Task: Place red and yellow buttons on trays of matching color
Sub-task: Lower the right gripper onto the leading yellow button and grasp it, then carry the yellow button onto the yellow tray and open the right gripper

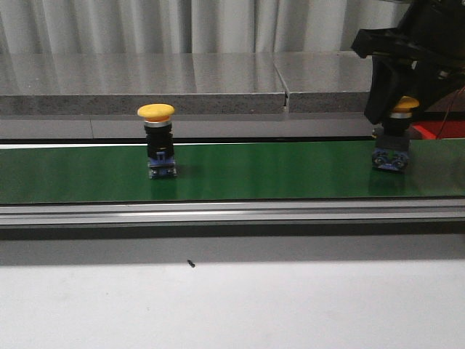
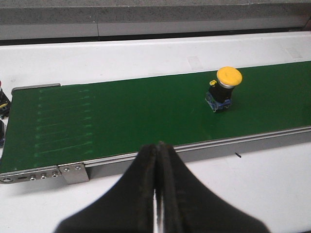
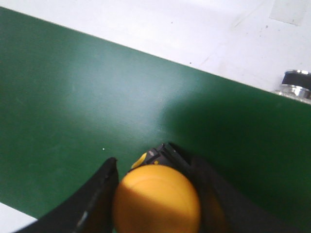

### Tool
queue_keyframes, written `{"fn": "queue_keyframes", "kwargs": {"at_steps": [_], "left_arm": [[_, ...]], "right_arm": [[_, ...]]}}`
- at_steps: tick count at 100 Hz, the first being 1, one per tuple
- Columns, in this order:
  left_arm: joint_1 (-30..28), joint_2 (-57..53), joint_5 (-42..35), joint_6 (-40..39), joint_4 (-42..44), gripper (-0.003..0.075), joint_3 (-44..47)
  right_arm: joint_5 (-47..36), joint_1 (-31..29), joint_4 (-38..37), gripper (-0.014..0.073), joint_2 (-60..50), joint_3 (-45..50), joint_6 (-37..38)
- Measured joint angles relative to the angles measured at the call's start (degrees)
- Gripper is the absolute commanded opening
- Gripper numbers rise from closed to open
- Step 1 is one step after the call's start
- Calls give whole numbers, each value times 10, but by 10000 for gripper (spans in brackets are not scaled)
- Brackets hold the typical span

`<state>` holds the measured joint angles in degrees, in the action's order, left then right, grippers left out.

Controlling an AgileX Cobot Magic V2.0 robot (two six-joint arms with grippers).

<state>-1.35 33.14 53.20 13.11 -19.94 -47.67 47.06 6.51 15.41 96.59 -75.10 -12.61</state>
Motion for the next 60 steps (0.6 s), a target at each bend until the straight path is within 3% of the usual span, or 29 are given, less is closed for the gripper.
{"fn": "queue_keyframes", "kwargs": {"at_steps": [13,60], "left_arm": [[0,0,0,0,0,-20,0],[0,0,0,0,0,-20,0]], "right_arm": [[11,-34,1,113,-28,0,1],[3,-250,-24,113,-79,14,1]]}}
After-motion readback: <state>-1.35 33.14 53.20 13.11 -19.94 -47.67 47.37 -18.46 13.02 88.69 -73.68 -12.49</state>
